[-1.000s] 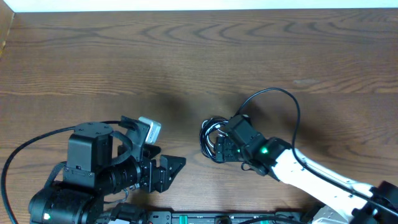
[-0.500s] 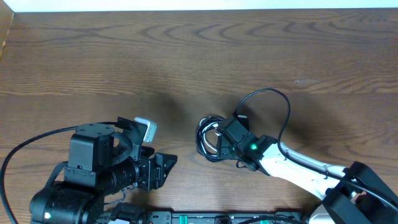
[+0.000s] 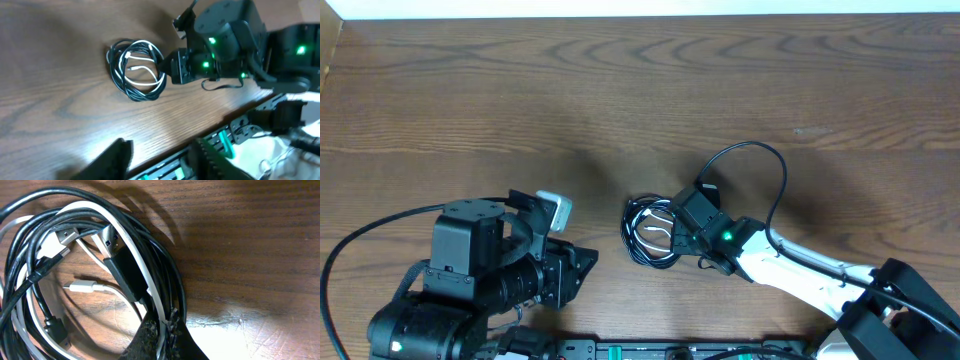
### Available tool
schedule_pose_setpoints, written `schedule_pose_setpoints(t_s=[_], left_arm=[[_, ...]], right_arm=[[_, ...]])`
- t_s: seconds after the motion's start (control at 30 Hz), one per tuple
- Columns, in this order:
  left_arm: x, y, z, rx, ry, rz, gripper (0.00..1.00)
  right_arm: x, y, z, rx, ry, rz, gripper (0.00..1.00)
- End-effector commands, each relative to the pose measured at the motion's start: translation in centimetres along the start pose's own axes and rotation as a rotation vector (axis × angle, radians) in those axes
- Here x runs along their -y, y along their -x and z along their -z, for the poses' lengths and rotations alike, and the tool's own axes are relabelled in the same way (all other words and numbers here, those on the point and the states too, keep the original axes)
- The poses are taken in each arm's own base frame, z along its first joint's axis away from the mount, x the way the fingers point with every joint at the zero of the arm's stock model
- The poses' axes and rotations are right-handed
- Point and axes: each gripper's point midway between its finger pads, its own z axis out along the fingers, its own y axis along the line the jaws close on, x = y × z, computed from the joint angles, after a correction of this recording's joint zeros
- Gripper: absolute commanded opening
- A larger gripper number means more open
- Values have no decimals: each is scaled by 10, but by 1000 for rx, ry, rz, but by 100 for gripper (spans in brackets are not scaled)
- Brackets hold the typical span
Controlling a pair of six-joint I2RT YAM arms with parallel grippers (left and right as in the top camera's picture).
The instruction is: Untangle cables
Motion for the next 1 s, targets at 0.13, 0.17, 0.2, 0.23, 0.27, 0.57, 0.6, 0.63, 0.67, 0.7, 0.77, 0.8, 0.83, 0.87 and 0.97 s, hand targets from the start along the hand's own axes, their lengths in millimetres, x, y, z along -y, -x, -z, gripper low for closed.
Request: schedule_pose_setpoints(t_s=[0.13, 0.17, 0.2, 0.23, 0.27, 0.57, 0.6, 0.63, 0.67, 0.7, 0.77, 0.8, 0.83, 0.87, 0.97], left_arm=[[-1, -4, -1, -11, 0, -12, 23], [0, -4, -1, -12, -4, -12, 20], [1, -4, -1, -12, -7, -12, 19], [1, -4, -1, -12, -8, -12, 11], [1, -4, -1, -12, -8, -12, 8], [18, 4, -5, 16, -119, -35, 8], [18, 4, -9, 13, -131, -37, 8], [19, 3, -13, 8, -141, -39, 8], [18, 1, -19, -2, -150, -43, 8], [16, -3, -27, -20, -157, -47, 8], [14, -13, -44, -55, -174, -54, 8], [13, -17, -52, -69, -181, -56, 8], [13, -22, -62, -86, -191, -59, 8], [13, -28, -71, -101, -202, -63, 8], [16, -41, -92, -136, -237, -96, 8]], right_arm=[[-39, 30, 51, 137, 154, 95, 1], [-46, 36, 63, 167, 185, 116, 1], [-53, 41, 75, 198, 215, 137, 1], [-58, 46, 86, 224, 239, 152, 1], [-64, 51, 99, 256, 267, 172, 1], [-81, 68, 181, 439, 430, 193, 1], [-81, 68, 186, 449, 440, 192, 1], [-81, 68, 189, 454, 446, 192, 1], [-82, 69, 191, 461, 452, 191, 1], [-82, 69, 194, 467, 458, 191, 1], [-83, 73, 198, 489, 464, 186, 1], [-83, 75, 201, 502, 466, 183, 1], [-84, 77, 204, 516, 471, 182, 1], [-86, 78, 206, 527, 478, 188, 1], [-85, 86, 217, 571, 478, 180, 1]])
